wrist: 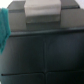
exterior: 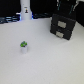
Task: Open the kcup holder, insert the kcup into the holder, and close the kcup holder
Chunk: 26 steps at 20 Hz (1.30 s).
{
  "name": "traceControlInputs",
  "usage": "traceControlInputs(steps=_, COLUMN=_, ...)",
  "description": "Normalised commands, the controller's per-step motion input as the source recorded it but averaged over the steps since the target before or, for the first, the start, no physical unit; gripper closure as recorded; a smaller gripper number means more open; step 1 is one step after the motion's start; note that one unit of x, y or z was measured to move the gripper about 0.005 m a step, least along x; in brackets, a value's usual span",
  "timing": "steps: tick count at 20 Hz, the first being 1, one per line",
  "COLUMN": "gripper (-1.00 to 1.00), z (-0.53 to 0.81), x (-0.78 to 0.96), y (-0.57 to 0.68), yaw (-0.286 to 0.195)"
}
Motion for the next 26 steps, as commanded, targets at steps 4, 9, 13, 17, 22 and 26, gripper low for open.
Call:
traceControlInputs(steps=4, gripper=-1.0, z=-0.37, x=-0.19, y=0.17, yaw=-0.066)
traceControlInputs(steps=9, gripper=-1.0, z=-0.31, x=-0.2, y=0.09, yaw=-0.05)
traceControlInputs(steps=13, gripper=-1.0, z=-0.3, x=-0.24, y=0.07, yaw=-0.005)
traceControlInputs(steps=17, gripper=-1.0, z=-0.34, x=-0.34, y=0.1, yaw=0.01)
traceControlInputs(steps=22, gripper=-1.0, z=-0.36, x=-0.38, y=0.06, yaw=0.004)
traceControlInputs(steps=26, gripper=-1.0, z=0.0, x=0.02, y=-0.24, yaw=0.032)
